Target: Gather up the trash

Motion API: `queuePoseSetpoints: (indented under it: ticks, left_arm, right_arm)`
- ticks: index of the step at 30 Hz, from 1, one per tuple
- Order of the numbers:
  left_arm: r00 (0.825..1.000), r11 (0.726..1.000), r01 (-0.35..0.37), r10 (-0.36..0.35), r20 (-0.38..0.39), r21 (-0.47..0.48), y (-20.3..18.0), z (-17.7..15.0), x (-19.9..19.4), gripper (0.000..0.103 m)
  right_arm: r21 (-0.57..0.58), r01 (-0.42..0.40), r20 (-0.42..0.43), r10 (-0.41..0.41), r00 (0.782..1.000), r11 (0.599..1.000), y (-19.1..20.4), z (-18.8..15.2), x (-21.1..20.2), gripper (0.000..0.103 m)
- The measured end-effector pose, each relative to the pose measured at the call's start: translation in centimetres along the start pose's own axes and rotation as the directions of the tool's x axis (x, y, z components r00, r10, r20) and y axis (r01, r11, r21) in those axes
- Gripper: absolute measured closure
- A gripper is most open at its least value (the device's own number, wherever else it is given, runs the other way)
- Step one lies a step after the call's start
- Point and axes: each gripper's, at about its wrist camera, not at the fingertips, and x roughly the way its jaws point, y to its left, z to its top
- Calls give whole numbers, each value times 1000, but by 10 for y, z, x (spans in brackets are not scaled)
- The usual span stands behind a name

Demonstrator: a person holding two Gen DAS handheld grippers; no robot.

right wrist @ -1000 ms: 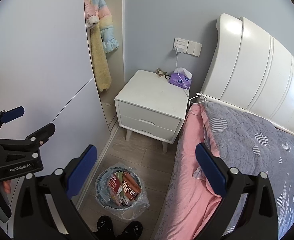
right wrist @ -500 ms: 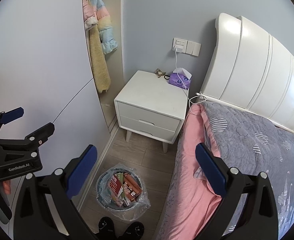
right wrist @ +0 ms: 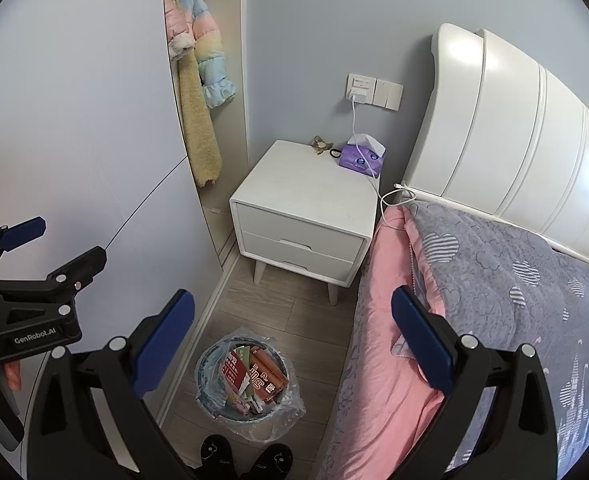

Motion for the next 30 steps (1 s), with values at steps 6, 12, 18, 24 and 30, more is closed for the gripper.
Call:
queuePoseSetpoints:
  ticks: [6,12,18,24,30]
  left_arm:
    - [1000,1000,6,-6,6,8,0,1,-1,6]
    - [1000,1000,8,-8,8,11,0,0,-2,6]
    - [1000,1000,11,-11,6,15,-1,0,-2,6]
    - [1000,1000,12,-12,5,15,-2,-1,-2,6]
    - [1000,1000,14,-14,5,20,-4,-2,-1,6]
  right_arm:
    - [1,1,1,-1,1000,1000,2,0,1,7]
    - [5,3,1,-3,1000,1000,2,-1,1,7]
    - [8,6,-2,-6,1000,1000,3,-3,1,7]
    - [8,6,-2,-6,1000,1000,3,-3,1,7]
    - [5,3,-5,-3,1000,1000,3,-2,2,7]
